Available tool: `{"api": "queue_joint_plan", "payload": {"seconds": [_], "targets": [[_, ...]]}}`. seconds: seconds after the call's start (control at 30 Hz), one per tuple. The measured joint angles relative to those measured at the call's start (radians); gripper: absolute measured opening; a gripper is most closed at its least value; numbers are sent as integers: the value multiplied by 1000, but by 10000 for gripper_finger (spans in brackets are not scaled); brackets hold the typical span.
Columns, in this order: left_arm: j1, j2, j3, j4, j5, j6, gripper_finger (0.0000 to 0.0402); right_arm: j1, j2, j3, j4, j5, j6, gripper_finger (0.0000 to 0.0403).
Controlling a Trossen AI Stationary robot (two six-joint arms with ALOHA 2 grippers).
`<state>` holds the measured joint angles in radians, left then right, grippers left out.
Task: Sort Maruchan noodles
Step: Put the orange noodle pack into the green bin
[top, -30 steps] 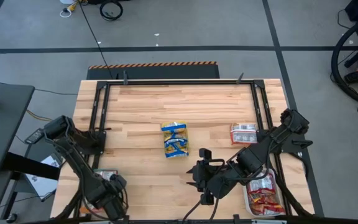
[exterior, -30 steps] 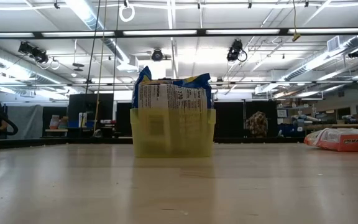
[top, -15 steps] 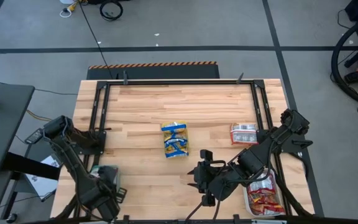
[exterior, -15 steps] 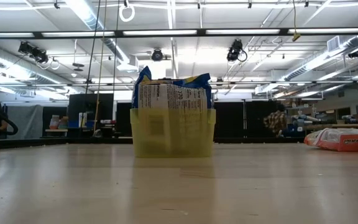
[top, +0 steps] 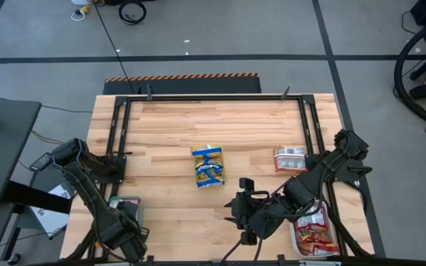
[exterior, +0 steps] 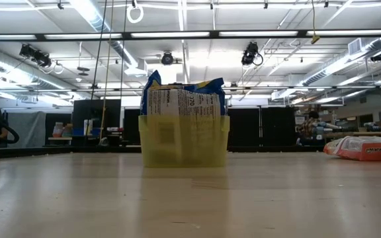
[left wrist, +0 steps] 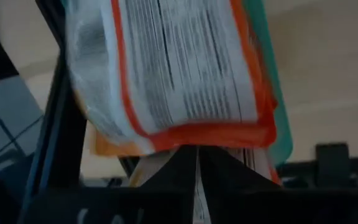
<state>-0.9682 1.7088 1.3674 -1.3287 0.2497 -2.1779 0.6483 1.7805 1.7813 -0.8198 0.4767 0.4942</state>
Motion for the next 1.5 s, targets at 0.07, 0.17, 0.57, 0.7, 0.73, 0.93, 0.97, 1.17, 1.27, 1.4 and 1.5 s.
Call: {"api": "queue_joint_plan", "payload": {"seconds": [0.07, 0.17, 0.57, 0.7, 0.73, 0.93, 0.97, 1.17, 1.27, 1.4, 1.5], "targets": [[1, 1, 0, -6, -36, -16, 24, 0, 0, 0, 0, 0, 0, 171], [0, 9, 0, 5, -140, -70, 23, 0, 0, 0, 0, 0, 0, 171], [33, 49, 1, 260, -188, 85, 16, 10, 0, 0, -5, 0, 36, 171], [33, 81, 0, 170, -120, 200, 7, 13, 0, 0, -5, 0, 38, 171], [33, 84, 0, 169, -126, 232, 7, 14, 0, 0, -5, 0, 38, 171], [36, 86, 0, 92, -157, 415, 34, 27, 0, 0, -6, 0, 61, 171], [35, 86, 0, 71, -163, 449, 41, 29, 0, 0, -6, 0, 66, 171], [11, 86, 0, 46, -277, 715, 77, 41, 0, 0, -6, 2, 90, 171], [-4, 86, 0, 48, -275, 878, 90, 49, 0, 0, -6, 5, 91, 171], [-35, 86, 0, 27, -295, 1037, 96, 61, 0, 0, -7, 18, 114, 171], [-66, 86, 0, 25, -338, 1119, 96, 70, 0, 0, -7, 30, 118, 171]]}}
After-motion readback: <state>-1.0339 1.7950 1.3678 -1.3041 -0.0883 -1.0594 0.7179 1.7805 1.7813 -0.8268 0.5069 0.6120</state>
